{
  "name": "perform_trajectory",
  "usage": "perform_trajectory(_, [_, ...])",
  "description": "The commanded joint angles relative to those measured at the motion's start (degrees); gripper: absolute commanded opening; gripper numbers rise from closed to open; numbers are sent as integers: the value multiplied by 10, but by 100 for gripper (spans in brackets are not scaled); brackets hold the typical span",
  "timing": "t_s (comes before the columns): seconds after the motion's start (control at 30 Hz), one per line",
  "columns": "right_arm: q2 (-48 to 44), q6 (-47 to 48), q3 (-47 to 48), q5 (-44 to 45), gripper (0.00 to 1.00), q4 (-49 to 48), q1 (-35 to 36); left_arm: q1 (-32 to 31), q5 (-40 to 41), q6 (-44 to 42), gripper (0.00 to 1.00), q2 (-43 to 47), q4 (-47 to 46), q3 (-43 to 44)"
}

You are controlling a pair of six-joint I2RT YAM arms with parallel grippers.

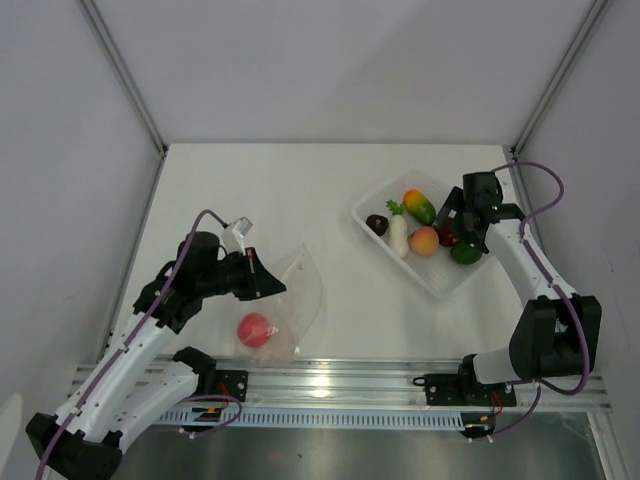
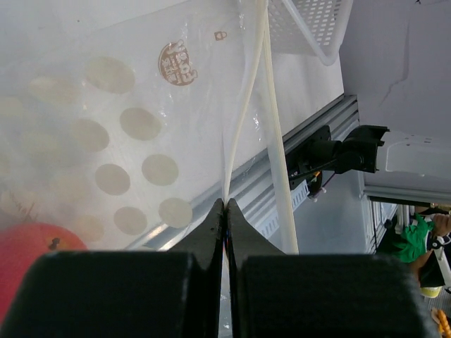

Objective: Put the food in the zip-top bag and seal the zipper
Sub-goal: Pick up the fake vegetable from the bin.

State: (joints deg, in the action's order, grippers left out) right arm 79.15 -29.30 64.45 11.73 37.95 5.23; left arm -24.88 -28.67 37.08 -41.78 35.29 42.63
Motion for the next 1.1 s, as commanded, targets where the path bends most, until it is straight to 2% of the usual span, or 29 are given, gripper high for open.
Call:
perform_trajectory(0.0, [27, 6, 15, 33, 99, -17, -8, 3, 5, -29, 0, -11, -29, 2])
perform_trajectory(0.07, [48, 8, 16, 40, 99, -16, -13, 3, 6, -31, 1, -15, -36, 1])
perform_trajectory(0.23, [98, 13, 23, -35, 99, -14, -72, 3, -2, -29, 1, -27, -60, -2])
perform_trajectory(0.6, [106, 7, 1, -10, 99, -36, -86, 3, -15, -32, 1, -50, -73, 1])
perform_trajectory(0.7, [118, 8, 1, -10, 94, -44, -88, 3, -15, -32, 0, -45, -73, 1])
perform_trajectory(0.73, [125, 8, 2, -12, 86, -46, -91, 3, -15, -32, 0, -45, -73, 0])
perform_trajectory(0.83, [132, 6, -2, -18, 75, -53, -97, 3, -13, -32, 1, -43, -68, 3])
perform_trajectory(0.93, [131, 6, -10, -28, 70, -65, -100, 3, -12, -33, 1, -40, -65, 4])
perform_trajectory(1.07, [140, 5, -14, -29, 68, -69, -101, 3, -12, -35, 1, -41, -61, 5])
